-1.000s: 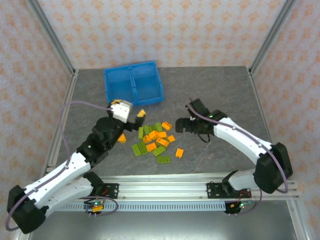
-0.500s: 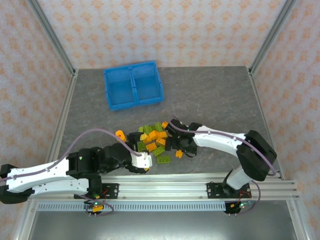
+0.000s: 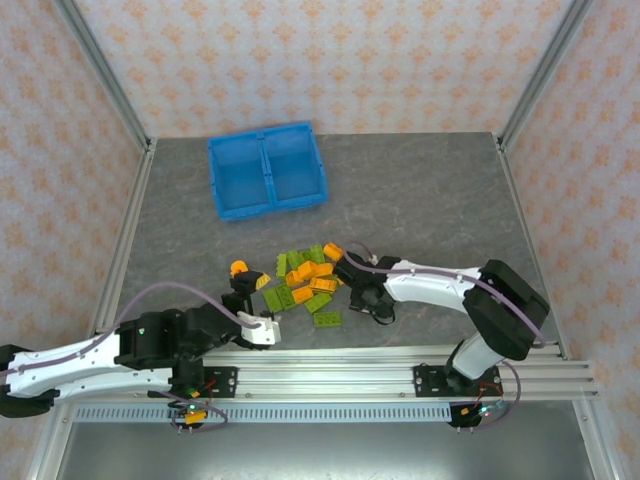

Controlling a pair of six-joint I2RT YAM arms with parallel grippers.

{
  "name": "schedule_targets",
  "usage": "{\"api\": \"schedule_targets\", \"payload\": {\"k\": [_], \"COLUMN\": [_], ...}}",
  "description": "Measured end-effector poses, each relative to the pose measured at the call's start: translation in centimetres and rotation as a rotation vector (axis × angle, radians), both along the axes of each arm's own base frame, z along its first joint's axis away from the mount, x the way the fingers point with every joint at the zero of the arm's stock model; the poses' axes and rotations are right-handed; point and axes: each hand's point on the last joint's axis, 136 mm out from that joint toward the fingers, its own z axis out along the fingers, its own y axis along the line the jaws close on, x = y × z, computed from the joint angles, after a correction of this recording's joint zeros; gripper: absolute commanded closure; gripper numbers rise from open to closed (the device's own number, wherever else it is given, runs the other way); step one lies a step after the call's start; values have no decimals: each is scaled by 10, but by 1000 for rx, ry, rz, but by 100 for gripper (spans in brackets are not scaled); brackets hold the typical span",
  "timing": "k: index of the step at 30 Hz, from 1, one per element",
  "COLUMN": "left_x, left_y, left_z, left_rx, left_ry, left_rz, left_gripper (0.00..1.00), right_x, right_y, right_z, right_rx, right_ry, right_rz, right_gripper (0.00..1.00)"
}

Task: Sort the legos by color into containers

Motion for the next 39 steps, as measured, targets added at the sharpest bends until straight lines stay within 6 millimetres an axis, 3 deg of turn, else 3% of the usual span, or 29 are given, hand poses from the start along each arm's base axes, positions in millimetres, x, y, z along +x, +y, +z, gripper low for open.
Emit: {"api": "schedule_targets", "payload": {"k": [3,5,7,10,13,16,21,23,26,32,35,39], "left_x": [1,4,8,13,17,20,32,36,39,42,42,44], "left_y": [2,4,6,9,11,12,17,18,19,19,19,21], "left_z": [3,3,2,2,5,12,22,23,22,23,23,23], "left_rx": [-9,-8,-7,-12,-33,-65,-108,-111,-105,-105,-109,-109], "left_ry": [-20,-18,-16,-11,-12,-23,-51,-56,-61,-67,-69,-72], "left_rz": [1,13,35,60,78,100,178,203,221,232,233,246], "left_gripper": [0,0,1,1,1,0,0,0,1,1,0,1], "right_x": [3,8,18,41,68,94,158,189,236,328,354,358], "right_y": [0,2,5,18,40,67,130,154,173,187,181,173], "right_z": [7,23,50,106,165,210,249,247,228,167,127,76], "right_rx": [22,47,84,160,235,257,181,147,104,56,48,67], "right_ry": [-33,-93,-190,-364,-543,-676,-794,-809,-782,-711,-656,-543], "right_rz": [-20,-14,2,42,102,176,283,313,331,312,289,293], "right_gripper": [65,67,67,67,66,66,67,67,67,68,67,61]}}
